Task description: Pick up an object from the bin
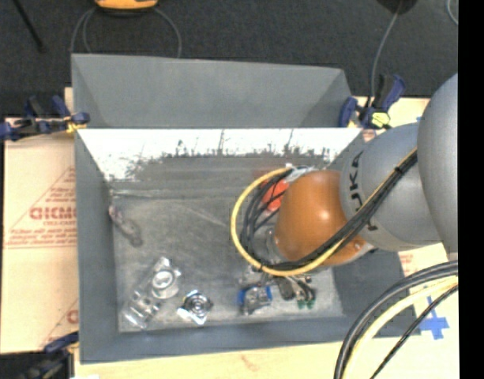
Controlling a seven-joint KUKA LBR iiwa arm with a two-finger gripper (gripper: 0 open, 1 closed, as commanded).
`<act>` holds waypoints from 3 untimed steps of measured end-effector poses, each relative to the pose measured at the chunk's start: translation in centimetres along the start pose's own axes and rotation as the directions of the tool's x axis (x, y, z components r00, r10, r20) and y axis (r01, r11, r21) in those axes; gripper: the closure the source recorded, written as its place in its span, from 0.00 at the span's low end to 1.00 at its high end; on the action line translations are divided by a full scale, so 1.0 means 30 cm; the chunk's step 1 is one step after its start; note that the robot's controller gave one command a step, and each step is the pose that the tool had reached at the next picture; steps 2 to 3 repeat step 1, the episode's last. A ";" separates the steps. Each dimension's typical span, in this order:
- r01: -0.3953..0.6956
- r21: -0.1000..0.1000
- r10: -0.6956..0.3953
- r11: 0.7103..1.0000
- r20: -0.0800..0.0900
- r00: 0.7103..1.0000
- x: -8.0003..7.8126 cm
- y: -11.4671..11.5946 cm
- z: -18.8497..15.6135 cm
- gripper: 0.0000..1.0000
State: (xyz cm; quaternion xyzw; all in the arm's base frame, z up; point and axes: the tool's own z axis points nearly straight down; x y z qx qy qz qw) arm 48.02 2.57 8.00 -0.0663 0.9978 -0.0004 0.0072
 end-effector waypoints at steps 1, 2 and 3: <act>0.112 0.001 -0.112 0.994 -0.001 0.994 -0.099 -0.052 -0.647 1.00; 0.112 0.001 -0.112 0.994 -0.001 0.994 -0.099 -0.052 -0.647 1.00; 0.112 0.001 -0.112 0.994 -0.001 0.994 -0.099 -0.052 -0.647 1.00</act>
Offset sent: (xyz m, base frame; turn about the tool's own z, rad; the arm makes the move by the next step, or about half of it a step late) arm 0.0257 -0.0104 0.1892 -0.1150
